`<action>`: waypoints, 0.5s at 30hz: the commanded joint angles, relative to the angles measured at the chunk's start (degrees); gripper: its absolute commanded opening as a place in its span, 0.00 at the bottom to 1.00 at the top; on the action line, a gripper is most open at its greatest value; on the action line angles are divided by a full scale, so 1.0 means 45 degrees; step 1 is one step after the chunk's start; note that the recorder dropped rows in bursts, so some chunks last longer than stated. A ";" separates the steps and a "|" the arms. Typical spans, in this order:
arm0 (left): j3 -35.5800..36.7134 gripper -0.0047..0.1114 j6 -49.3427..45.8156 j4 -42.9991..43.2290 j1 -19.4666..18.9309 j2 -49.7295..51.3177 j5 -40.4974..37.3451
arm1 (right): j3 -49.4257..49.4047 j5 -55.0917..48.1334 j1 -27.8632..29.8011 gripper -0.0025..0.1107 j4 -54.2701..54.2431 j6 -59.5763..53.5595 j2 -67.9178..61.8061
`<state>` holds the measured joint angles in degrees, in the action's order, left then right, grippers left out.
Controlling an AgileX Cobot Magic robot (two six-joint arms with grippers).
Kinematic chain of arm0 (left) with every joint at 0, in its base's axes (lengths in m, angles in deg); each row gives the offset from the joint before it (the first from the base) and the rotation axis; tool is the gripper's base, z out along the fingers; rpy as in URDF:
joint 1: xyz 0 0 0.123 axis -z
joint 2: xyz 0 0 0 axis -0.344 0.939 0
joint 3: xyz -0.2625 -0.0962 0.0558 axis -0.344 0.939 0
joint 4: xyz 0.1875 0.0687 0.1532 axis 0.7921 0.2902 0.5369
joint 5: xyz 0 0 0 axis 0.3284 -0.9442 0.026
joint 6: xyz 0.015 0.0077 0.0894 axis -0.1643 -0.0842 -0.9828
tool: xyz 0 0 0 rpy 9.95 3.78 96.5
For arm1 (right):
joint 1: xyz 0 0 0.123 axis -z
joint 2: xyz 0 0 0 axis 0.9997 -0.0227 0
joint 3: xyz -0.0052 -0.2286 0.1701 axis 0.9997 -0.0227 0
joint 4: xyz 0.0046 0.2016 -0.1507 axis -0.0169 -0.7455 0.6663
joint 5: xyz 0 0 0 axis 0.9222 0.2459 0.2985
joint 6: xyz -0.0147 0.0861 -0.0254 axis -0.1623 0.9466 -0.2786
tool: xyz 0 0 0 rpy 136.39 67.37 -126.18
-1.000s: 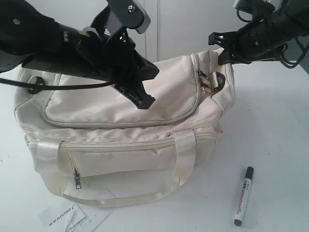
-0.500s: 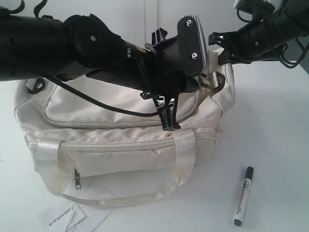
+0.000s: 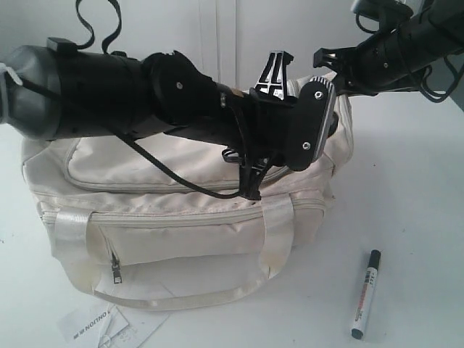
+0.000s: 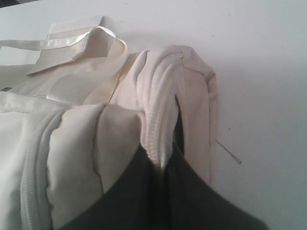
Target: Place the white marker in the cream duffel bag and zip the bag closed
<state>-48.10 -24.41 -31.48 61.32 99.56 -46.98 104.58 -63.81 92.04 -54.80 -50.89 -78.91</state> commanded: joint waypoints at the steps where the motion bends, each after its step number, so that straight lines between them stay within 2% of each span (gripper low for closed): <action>1: -0.0081 0.41 -0.0221 -0.0166 0.0047 0.0118 0.0468 | 0.0031 0.0221 0.0018 0.02 -0.0024 -0.0008 -0.0003; 7: -0.0122 0.41 -0.0196 -0.0166 0.0047 0.0199 0.1022 | 0.0031 0.0221 0.0018 0.02 -0.0024 -0.0008 -0.0003; 15: -0.1096 0.41 -0.0142 -0.0166 0.0276 0.1003 0.0657 | 0.0031 0.0221 0.0018 0.02 -0.0024 -0.0008 -0.0003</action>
<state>-51.44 -25.38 -31.48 61.84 102.94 -43.29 104.58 -63.81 92.04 -54.80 -50.89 -78.91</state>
